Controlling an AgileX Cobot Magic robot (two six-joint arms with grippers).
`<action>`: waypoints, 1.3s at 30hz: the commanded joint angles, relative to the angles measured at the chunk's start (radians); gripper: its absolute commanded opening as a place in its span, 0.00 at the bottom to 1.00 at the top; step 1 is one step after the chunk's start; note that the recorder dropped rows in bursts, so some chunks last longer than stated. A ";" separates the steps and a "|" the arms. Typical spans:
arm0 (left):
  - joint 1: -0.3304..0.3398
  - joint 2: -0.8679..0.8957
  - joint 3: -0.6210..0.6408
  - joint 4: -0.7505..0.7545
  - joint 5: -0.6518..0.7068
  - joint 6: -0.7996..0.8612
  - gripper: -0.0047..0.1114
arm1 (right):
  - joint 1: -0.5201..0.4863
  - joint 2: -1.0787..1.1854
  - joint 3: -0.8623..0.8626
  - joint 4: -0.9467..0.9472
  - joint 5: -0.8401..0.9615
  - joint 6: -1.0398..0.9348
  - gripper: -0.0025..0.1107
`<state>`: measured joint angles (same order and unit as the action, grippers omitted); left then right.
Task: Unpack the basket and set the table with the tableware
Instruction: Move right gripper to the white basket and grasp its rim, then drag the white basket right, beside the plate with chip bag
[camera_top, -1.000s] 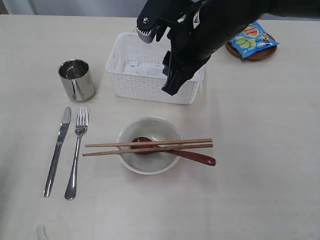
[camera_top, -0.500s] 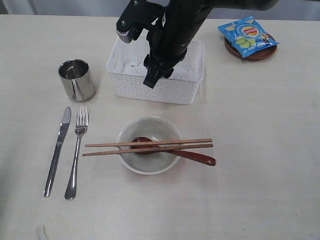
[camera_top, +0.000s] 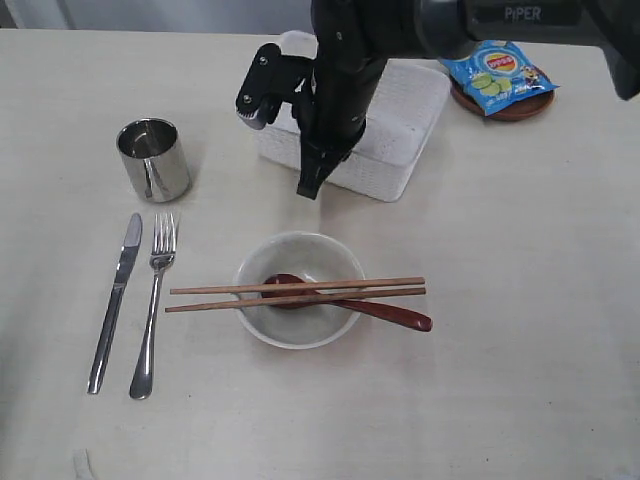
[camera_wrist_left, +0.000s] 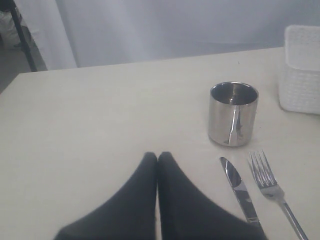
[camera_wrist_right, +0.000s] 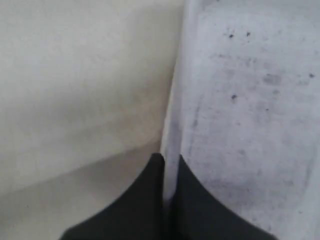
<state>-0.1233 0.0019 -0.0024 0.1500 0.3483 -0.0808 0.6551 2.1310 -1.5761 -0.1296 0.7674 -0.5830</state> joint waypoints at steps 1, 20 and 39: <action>-0.005 -0.002 0.002 0.002 -0.001 -0.002 0.04 | -0.048 -0.073 -0.043 -0.038 0.006 0.047 0.02; -0.005 -0.002 0.002 0.002 -0.001 -0.002 0.04 | -0.850 0.068 -0.164 0.185 -0.089 0.246 0.02; -0.005 -0.002 0.002 0.002 -0.001 -0.002 0.04 | -0.754 0.331 -0.484 0.525 0.130 0.084 0.02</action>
<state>-0.1233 0.0019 -0.0024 0.1500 0.3483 -0.0808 -0.1176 2.4434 -2.0659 0.3273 0.8410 -0.4959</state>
